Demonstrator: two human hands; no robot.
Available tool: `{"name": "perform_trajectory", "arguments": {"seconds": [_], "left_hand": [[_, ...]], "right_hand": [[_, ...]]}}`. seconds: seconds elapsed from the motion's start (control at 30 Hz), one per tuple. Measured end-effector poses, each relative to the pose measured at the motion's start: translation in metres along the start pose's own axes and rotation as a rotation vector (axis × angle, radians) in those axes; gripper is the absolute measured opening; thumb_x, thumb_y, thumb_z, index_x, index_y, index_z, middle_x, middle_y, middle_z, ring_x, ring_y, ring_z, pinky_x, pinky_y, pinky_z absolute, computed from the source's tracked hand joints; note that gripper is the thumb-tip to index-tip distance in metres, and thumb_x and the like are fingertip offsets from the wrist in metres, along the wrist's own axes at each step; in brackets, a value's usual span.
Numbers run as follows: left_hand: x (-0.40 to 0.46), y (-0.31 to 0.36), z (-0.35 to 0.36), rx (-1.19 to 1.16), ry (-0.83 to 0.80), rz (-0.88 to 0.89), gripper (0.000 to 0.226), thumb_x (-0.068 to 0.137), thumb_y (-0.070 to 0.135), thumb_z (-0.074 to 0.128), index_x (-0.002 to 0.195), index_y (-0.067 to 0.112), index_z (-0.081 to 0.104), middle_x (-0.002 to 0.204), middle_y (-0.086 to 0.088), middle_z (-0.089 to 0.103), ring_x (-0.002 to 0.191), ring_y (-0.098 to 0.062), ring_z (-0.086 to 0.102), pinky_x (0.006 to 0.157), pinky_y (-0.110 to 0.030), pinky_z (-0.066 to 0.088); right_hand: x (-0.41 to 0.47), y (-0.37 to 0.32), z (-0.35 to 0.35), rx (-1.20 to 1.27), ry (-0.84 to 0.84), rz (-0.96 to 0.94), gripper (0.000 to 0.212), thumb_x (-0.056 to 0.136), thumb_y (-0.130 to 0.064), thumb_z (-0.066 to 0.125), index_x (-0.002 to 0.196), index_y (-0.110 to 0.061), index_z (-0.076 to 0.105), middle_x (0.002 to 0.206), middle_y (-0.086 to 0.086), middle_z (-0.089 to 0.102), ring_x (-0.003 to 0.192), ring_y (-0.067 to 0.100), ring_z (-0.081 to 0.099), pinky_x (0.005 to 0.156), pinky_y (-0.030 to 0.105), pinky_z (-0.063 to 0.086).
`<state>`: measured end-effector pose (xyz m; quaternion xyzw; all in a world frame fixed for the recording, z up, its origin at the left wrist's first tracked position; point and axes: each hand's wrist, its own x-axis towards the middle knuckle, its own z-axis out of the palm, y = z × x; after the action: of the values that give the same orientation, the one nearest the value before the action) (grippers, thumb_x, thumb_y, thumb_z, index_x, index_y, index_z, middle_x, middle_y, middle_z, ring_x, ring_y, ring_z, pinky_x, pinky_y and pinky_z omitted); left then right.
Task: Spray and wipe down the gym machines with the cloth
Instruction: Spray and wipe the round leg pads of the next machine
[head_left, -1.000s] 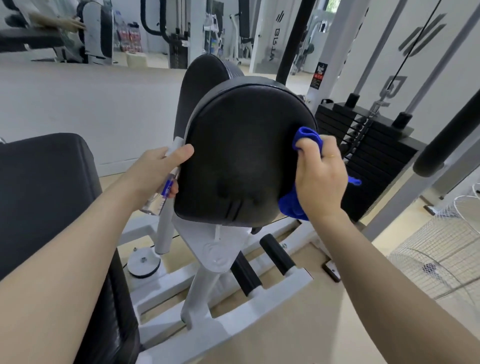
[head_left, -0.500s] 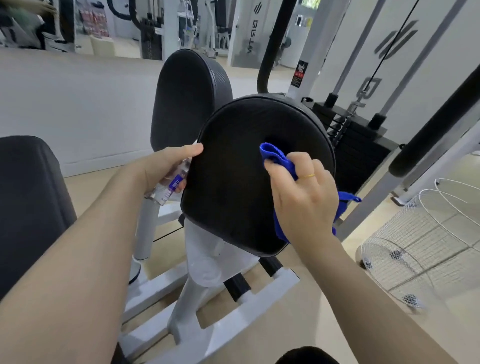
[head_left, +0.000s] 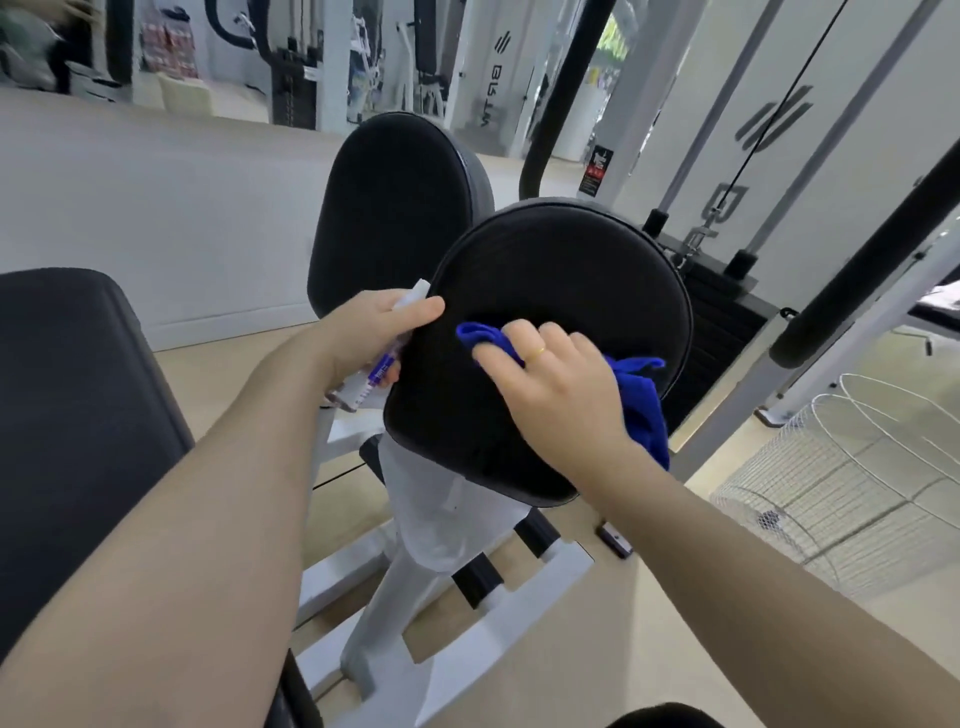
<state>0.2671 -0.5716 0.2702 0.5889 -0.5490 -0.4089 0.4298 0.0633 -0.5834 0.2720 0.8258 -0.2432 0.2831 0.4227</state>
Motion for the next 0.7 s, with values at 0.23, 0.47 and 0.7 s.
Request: {"name": "perform_trajectory", "arguments": {"seconds": [0.23, 0.47, 0.7], "left_hand": [[0.003, -0.003, 0.003, 0.052, -0.026, 0.048, 0.026, 0.086, 0.046, 0.058, 0.106, 0.031, 0.055, 0.1, -0.007, 0.062, 0.082, -0.027, 0.062, 0.067, -0.031, 0.053], [0.001, -0.002, -0.004, 0.049, -0.027, 0.07, 0.015, 0.087, 0.041, 0.059, 0.099, 0.032, 0.057, 0.104, -0.013, 0.062, 0.088, -0.031, 0.061, 0.072, -0.033, 0.054], [0.009, -0.001, 0.006, -0.186, 0.031, -0.081, 0.043, 0.091, 0.052, 0.043, 0.065, 0.02, 0.054, 0.052, 0.001, 0.054, 0.055, -0.016, 0.049, 0.049, -0.022, 0.045]], "right_hand": [[0.015, 0.0, 0.002, 0.01, 0.14, 0.352, 0.015, 0.085, -0.005, 0.061, 0.099, -0.01, 0.066, 0.085, 0.01, 0.061, 0.06, 0.023, 0.05, 0.052, 0.03, 0.037], [0.033, 0.024, 0.0, -0.034, 0.126, 0.152, 0.012, 0.084, -0.006, 0.061, 0.093, -0.012, 0.067, 0.084, 0.008, 0.062, 0.06, 0.023, 0.052, 0.051, 0.032, 0.04], [0.043, -0.025, 0.015, -0.03, 0.132, 0.141, 0.021, 0.083, -0.004, 0.049, 0.073, -0.014, 0.063, 0.072, 0.005, 0.058, 0.055, 0.023, 0.047, 0.049, 0.032, 0.031]]}}
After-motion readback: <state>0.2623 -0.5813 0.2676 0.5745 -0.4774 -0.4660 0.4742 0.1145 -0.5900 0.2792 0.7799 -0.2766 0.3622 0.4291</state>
